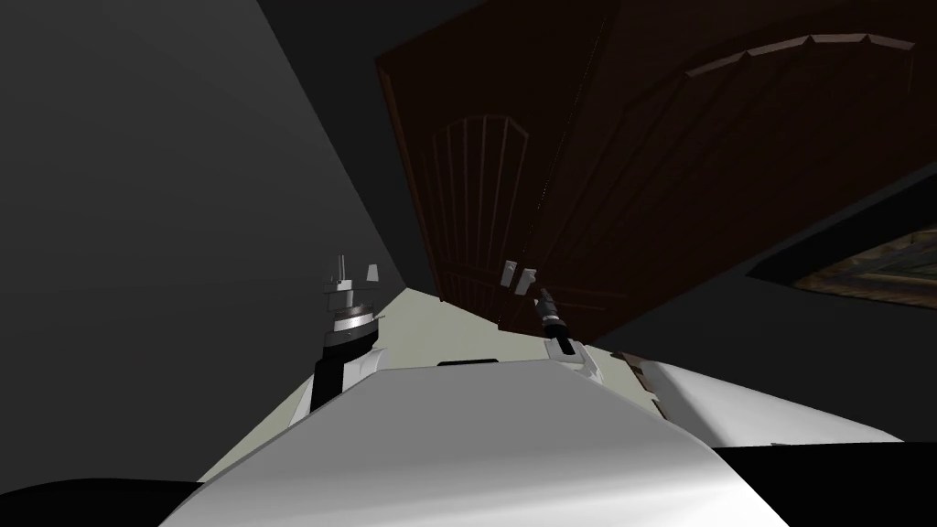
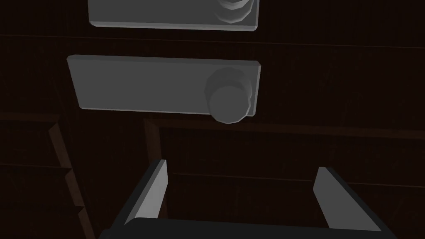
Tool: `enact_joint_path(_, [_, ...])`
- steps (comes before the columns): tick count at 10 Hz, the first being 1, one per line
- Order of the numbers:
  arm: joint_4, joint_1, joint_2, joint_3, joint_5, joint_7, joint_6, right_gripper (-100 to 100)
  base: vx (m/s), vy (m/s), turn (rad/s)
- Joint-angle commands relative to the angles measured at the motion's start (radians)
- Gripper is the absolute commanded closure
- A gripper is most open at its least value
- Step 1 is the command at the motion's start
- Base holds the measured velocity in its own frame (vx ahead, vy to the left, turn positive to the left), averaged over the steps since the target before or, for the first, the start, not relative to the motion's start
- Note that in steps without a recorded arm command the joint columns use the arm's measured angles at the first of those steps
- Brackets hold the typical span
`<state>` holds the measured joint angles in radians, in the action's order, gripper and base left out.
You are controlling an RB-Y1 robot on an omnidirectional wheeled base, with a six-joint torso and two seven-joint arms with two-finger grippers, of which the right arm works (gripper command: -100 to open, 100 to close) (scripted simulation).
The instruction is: Pull the door open
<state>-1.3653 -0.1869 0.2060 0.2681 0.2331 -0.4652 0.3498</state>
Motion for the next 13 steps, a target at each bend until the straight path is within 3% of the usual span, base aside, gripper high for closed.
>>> enact_joint_path(1, [0.0,0.0,0.0,0.0,0.0,0.0,0.0,-100,-0.064,0.041,0.001])
enact_joint_path(2, [0.018,-0.002,0.004,0.021,-0.005,0.008,-0.002,-100,0.031,-0.095,-0.126])
enact_joint_path(6, [0.042,0.009,0.005,0.039,-0.01,0.022,-0.002,-100,0.14,-0.123,-0.029])
enact_joint_path(10, [0.042,0.043,-0.009,0.019,-0.008,0.029,0.005,-100,0.202,0.021,0.095])
enact_joint_path(11, [0.037,0.034,-0.008,0.023,-0.008,0.03,0.002,-100,0.097,0.048,0.023])
enact_joint_path(12, [0.037,0.034,-0.008,0.023,-0.008,0.03,0.002,100,-0.012,-0.008,-0.024])
enact_joint_path(13, [0.037,0.034,-0.008,0.023,-0.008,0.03,0.002,100,-0.037,-0.015,0.012])
